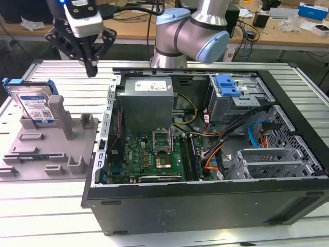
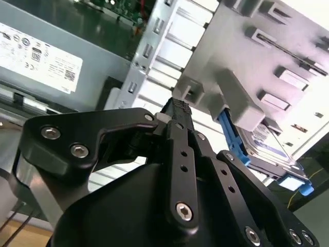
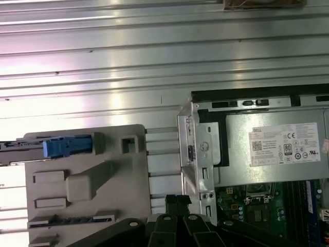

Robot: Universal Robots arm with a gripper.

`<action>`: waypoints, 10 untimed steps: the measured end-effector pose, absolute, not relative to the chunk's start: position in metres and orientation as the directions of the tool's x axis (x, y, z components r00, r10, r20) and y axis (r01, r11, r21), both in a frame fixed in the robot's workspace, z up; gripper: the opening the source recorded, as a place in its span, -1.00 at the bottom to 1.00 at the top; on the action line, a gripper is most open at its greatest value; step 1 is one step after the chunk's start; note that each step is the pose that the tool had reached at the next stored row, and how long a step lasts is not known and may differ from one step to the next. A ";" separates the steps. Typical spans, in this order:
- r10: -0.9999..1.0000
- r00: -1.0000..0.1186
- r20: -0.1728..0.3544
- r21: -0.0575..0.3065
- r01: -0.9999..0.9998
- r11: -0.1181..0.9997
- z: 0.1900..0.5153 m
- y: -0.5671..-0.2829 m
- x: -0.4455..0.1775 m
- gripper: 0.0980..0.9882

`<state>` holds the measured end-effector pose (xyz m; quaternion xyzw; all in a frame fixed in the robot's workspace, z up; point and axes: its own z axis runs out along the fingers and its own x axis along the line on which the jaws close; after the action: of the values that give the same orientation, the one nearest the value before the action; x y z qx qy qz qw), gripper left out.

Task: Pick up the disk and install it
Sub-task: 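Reach for the disk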

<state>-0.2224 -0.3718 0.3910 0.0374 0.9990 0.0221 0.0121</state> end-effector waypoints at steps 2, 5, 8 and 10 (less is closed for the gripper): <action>0.075 -0.997 -0.022 0.045 0.074 0.996 0.391 -0.369 -0.230 -0.98; 0.075 -0.997 -0.022 0.045 0.074 0.996 0.391 -0.365 -0.241 -0.98; 0.075 -0.997 -0.022 0.045 0.074 0.996 0.390 -0.361 -0.250 -0.98; 0.075 -0.997 -0.022 0.045 0.074 0.996 0.390 -0.358 -0.257 -0.98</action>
<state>-0.2571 -0.3578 0.3902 0.0375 0.9990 0.0221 0.0120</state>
